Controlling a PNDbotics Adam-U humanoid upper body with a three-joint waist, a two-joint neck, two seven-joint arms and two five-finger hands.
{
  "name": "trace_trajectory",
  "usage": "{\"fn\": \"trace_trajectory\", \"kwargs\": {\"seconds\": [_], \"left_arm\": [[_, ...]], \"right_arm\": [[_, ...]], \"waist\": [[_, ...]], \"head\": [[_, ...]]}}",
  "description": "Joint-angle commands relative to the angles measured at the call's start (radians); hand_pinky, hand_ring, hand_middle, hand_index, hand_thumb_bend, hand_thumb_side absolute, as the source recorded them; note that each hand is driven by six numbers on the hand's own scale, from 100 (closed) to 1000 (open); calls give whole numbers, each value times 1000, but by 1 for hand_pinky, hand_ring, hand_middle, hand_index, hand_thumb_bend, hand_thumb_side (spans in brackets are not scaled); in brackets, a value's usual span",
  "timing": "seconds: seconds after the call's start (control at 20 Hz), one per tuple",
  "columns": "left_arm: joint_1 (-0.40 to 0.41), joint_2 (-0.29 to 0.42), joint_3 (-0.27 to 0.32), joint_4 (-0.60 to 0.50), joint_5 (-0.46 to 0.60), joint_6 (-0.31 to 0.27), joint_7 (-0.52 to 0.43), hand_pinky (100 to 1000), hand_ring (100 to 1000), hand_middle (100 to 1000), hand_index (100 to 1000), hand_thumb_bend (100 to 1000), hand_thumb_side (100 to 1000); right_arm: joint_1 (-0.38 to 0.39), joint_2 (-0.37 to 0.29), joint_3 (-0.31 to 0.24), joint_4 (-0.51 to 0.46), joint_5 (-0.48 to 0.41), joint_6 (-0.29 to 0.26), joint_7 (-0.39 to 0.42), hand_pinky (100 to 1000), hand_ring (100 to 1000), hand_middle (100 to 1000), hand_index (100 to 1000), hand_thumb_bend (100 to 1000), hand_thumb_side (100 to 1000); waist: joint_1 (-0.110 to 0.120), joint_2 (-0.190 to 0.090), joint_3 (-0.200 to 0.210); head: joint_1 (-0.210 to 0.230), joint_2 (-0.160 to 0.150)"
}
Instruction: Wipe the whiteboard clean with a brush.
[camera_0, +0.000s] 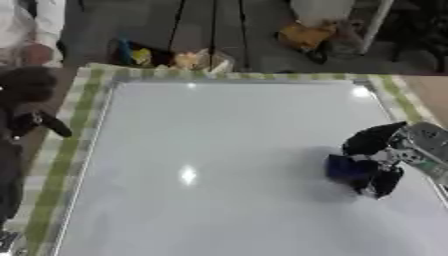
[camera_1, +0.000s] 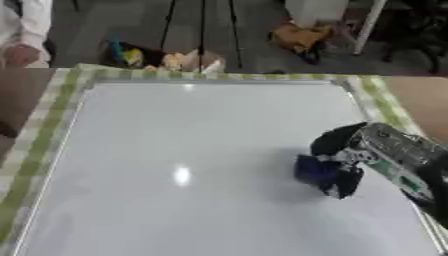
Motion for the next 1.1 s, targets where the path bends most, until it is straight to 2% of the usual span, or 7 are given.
{"fn": "trace_trajectory", "kwargs": {"seconds": [0.05,0.6,1.1], "left_arm": [[-12,17,-4,-18,-2,0,2,421,805,755,691,100,953],[-16,18,-5,-18,-2,-1,0,421,805,755,693,100,951],[-16,19,-4,-18,-3,0,-1,421,806,756,693,100,951]], "right_arm": [[14,-34,-5,-19,-22,25,4,303,494,236,207,100,346],[57,-71,-44,-50,-22,64,4,318,502,241,211,100,349],[112,-99,-63,-31,-6,63,4,331,508,246,216,100,346]], "waist": [[6,-12,-6],[9,-12,-7],[11,-10,-13]], "head": [[3,3],[7,5],[12,1]]}}
